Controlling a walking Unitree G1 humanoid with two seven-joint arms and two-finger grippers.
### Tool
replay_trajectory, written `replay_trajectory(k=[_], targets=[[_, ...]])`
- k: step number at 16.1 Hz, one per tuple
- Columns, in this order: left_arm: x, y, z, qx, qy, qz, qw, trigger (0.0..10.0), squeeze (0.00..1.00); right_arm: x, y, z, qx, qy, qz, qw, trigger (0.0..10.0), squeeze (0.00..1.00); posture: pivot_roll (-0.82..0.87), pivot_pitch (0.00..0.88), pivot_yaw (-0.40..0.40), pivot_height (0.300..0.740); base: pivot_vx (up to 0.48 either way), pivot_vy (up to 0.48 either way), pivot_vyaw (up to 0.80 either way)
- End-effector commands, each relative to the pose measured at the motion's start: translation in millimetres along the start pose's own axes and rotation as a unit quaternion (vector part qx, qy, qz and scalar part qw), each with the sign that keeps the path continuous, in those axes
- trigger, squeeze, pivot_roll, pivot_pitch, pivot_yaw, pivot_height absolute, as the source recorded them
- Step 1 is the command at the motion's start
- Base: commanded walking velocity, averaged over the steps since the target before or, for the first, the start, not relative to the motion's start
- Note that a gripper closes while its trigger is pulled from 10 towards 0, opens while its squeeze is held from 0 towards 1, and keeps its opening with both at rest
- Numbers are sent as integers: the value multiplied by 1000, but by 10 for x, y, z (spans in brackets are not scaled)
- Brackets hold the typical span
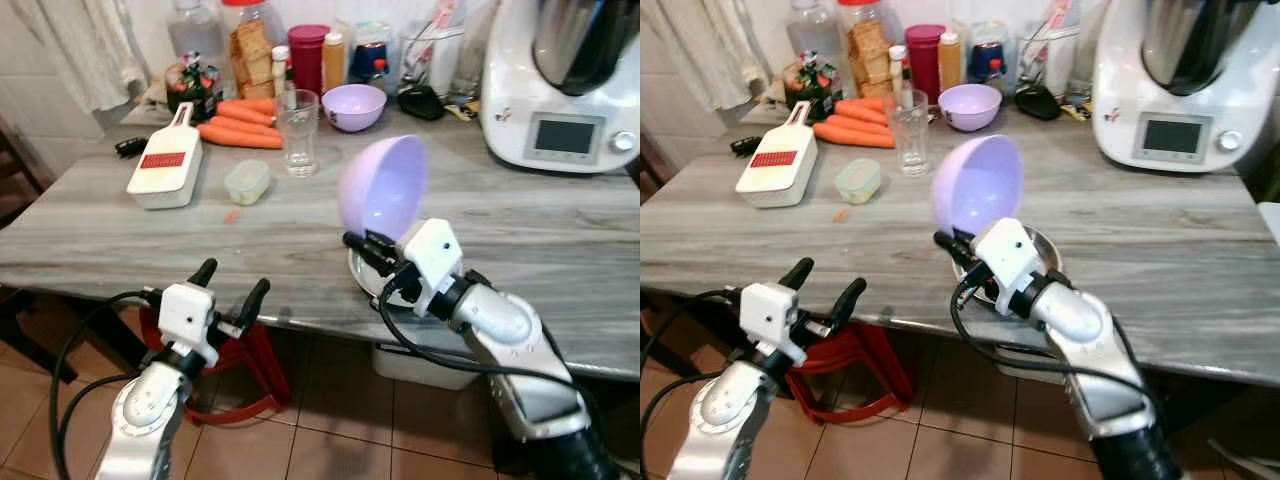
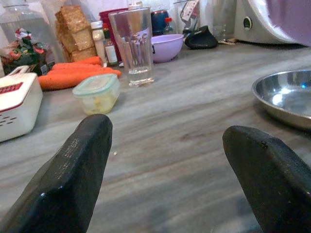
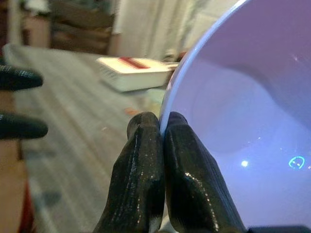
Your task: Setting the table
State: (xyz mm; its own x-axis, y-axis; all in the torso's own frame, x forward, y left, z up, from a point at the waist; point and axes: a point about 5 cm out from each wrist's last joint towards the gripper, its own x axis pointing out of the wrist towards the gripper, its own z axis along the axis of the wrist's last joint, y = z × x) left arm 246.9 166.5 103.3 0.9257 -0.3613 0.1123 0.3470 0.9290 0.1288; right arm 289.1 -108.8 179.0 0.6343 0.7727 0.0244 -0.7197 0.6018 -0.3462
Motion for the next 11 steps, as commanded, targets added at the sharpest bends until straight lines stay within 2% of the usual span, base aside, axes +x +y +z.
replay_trajectory(k=[1, 6, 8, 10, 11], targets=[[-16, 3, 43, 5, -3, -12, 1000, 10000, 0, 27, -33, -28, -8, 13, 40, 999, 10000, 0, -66, 73, 52, 740, 0, 0, 0], [-52, -87, 65, -2, -4, -54, 999, 10000, 0, 153, -388, -179, -80, 79, 131, 985, 10000, 0, -54, 75, 54, 740, 0, 0, 0], [-61, -98, 74, -3, -3, -61, 998, 10000, 0, 218, -476, -169, -104, 87, 149, 980, 10000, 0, -41, 85, 53, 740, 0, 0, 0], [-60, -117, 87, -6, -3, -61, 998, 10000, 0, 256, -502, -217, -135, 103, 178, 969, 10000, 0, -35, 90, 53, 740, 0, 0, 0], [-60, -128, 87, -7, -3, -62, 998, 10000, 0, 265, -503, -234, -136, 105, 183, 968, 10000, 0, -35, 90, 53, 740, 0, 0, 0]])
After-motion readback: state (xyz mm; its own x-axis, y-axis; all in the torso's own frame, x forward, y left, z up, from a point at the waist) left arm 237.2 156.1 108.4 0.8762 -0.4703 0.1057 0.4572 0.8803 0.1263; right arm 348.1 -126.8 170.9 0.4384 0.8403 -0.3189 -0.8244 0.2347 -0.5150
